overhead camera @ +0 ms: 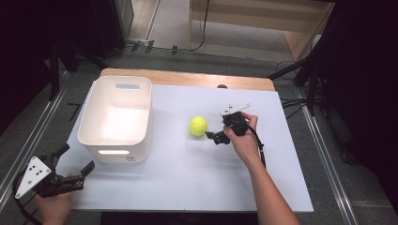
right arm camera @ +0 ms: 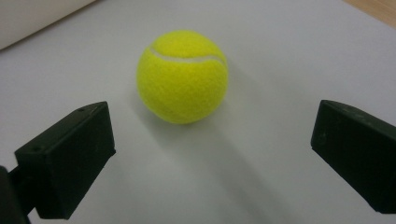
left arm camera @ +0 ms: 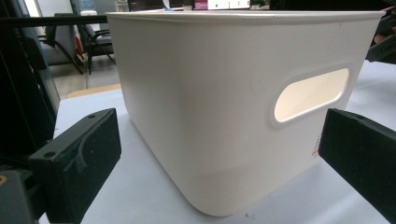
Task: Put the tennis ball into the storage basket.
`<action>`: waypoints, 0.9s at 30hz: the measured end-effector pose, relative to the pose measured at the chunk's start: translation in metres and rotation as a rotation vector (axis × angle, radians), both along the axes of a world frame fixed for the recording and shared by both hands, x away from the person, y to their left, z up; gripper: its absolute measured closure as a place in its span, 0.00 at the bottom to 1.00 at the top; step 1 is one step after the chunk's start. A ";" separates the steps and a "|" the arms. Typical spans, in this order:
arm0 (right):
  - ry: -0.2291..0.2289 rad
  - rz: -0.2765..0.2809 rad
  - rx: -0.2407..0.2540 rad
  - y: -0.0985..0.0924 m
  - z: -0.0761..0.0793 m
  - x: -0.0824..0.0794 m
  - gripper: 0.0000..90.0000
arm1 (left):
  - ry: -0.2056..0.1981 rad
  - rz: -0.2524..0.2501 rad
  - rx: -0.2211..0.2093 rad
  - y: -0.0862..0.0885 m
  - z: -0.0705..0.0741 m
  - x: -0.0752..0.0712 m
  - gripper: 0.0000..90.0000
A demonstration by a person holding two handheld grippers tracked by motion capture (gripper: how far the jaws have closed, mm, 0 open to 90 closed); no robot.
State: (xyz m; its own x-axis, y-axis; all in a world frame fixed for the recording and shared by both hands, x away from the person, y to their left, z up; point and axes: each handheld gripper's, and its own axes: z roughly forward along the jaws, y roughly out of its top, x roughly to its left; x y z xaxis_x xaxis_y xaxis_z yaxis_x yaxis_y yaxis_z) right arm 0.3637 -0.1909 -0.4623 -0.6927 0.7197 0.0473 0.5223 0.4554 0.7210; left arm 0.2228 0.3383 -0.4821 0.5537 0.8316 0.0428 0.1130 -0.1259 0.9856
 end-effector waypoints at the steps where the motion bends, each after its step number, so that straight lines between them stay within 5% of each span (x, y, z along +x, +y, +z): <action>1: 0.010 -0.003 0.005 0.002 0.001 0.000 0.00 | 0.000 0.000 -0.001 0.000 0.000 0.000 0.00; 9: 0.049 0.055 -0.042 0.018 0.005 0.010 0.00 | 0.001 -0.003 0.003 0.000 0.000 0.000 0.00; 27: 0.141 0.068 -0.103 0.039 -0.004 0.036 0.00 | 0.002 -0.006 0.006 0.000 0.000 0.000 0.00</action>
